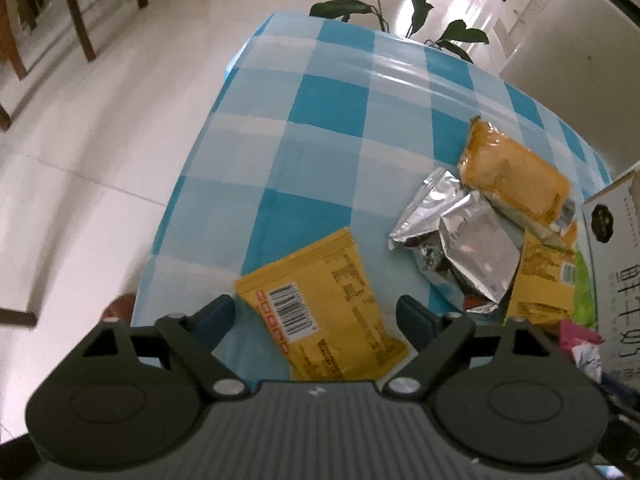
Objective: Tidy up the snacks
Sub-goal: 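Carry the 'America' bag with the right gripper while the left carries the yellow packet toward the box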
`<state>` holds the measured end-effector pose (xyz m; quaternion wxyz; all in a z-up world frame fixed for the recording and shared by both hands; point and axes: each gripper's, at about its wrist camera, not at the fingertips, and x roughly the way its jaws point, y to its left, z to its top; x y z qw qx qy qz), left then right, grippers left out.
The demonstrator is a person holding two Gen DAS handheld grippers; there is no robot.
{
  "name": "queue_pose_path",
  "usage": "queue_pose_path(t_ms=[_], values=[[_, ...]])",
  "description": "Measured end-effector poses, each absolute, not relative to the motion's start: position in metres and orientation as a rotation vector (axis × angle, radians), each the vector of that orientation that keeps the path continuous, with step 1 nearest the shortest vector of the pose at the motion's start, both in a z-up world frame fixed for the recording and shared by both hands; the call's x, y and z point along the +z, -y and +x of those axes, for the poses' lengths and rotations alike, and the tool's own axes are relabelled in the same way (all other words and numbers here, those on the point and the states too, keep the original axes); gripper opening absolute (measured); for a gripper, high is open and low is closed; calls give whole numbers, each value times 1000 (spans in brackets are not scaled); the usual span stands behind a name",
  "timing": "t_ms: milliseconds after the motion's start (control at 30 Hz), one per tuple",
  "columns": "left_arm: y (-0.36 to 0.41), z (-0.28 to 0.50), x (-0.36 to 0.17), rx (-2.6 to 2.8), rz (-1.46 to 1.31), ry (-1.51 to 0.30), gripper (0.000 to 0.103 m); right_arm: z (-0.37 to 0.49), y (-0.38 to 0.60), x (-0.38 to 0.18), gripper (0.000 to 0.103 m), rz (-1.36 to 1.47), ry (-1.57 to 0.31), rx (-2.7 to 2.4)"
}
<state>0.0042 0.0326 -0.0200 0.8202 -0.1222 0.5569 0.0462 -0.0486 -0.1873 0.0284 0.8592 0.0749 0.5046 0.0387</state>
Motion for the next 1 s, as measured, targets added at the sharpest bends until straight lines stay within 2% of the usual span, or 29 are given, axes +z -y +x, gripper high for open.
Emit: queue_pose_path(t_ms=[67,133,233,1000], values=[[-31,3,-19,98,-248,-1165,84,-49,187,29,58,157,-1057,85],[-30,1,-17,86,-230,-1146,72,-49,187,30,58,153,-1053,88],[-35,0,-14,60,-257,-1129,65,-50,188,32,58,158,-1049,86],[-30,-15,35,-61,-276,-950,64,-50,185,39,58,143,-1019,96]])
